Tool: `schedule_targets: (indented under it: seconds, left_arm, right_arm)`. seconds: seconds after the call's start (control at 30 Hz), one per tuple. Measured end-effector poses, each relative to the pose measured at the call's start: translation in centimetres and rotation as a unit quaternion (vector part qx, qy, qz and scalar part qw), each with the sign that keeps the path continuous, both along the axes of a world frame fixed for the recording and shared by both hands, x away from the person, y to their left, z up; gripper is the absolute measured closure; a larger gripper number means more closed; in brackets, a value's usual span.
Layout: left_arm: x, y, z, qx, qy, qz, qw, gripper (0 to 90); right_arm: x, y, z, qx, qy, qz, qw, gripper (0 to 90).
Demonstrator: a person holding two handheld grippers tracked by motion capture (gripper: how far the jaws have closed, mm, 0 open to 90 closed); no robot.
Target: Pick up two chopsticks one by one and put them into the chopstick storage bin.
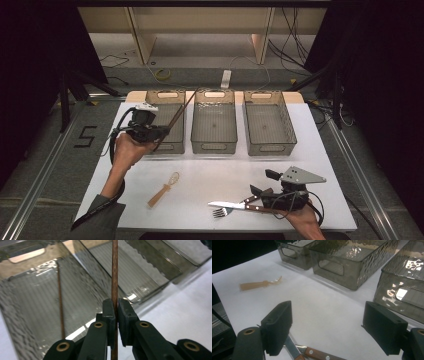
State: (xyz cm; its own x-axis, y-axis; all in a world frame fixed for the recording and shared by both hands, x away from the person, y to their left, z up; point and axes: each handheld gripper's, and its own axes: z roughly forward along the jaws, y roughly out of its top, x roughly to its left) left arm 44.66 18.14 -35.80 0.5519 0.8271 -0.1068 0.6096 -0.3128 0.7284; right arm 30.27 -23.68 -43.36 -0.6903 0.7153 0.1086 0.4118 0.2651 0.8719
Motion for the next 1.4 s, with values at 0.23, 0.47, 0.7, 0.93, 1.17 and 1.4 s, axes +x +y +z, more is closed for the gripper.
schedule_targets:
  seconds: [0.23,0.47,0.7,0.93,1.17,1.4]
  left_arm:
    - [1.6,1.6,0.5,-0.003,-0.001,0.03,0.9996,84.0]
    - [3.2,2.2,0.7,0.004,0.01,0.044,0.999,84.0]
    - [4.5,2.3,0.4,0.009,0.018,0.055,0.9983,83.9]
    - [5.6,2.5,-0.5,0.017,0.031,0.065,0.9972,83.9]
    - [6.4,2.7,-1.2,0.024,0.04,0.076,0.9961,83.9]
    - [6.6,2.9,-1.9,0.032,0.043,0.081,0.9953,83.9]
  right_arm:
    - [0.1,0.0,0.0,0.001,0.0,0.001,1.0,24.4]
    - [0.1,0.0,0.0,0.001,0.001,0.001,1.0,24.4]
    - [0.1,0.0,-0.1,0.001,0.002,0.0,1.0,24.4]
    - [0.0,0.0,0.0,0.002,0.001,0.001,1.0,24.4]
    - [0.0,0.0,-0.1,0.002,0.001,0.002,1.0,24.4]
    - [0.0,0.0,-0.1,0.002,0.001,0.002,1.0,24.5]
